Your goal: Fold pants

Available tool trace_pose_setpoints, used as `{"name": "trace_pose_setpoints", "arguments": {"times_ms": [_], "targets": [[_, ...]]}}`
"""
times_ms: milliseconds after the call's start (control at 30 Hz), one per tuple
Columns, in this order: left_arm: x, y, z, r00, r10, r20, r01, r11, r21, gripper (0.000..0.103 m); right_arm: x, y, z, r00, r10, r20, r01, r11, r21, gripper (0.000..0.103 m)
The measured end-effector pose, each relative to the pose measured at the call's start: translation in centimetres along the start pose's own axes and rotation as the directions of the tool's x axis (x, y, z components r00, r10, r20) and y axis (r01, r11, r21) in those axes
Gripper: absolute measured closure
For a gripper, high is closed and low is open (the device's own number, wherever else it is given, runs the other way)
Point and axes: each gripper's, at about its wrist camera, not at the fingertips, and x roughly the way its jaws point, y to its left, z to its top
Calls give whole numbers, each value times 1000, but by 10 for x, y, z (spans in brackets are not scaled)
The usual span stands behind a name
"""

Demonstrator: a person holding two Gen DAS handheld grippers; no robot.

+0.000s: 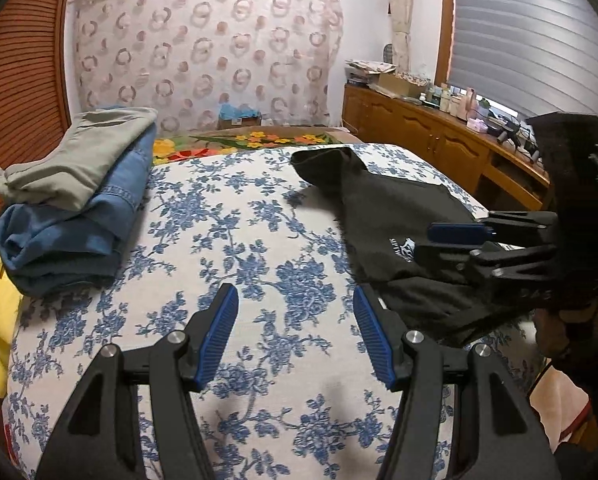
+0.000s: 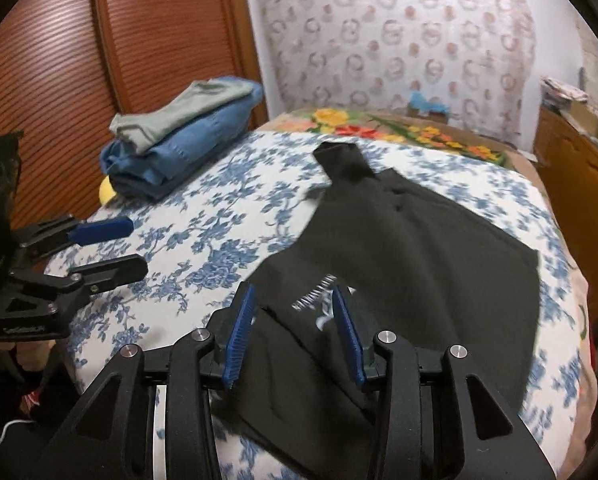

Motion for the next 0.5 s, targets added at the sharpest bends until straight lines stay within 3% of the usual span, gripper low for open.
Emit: {"name": "trace_pose_setpoints", "arguments": {"times_ms": [233, 500], "targets": [[0, 12, 1, 1000, 10, 4, -10, 1000, -18, 44, 27, 17, 8, 997, 37, -64, -41, 997, -70, 66], [4, 18, 5, 1000, 16, 5, -16, 1000, -9, 44, 55, 24, 7, 990, 15, -143, -36, 989, -145, 66]]}}
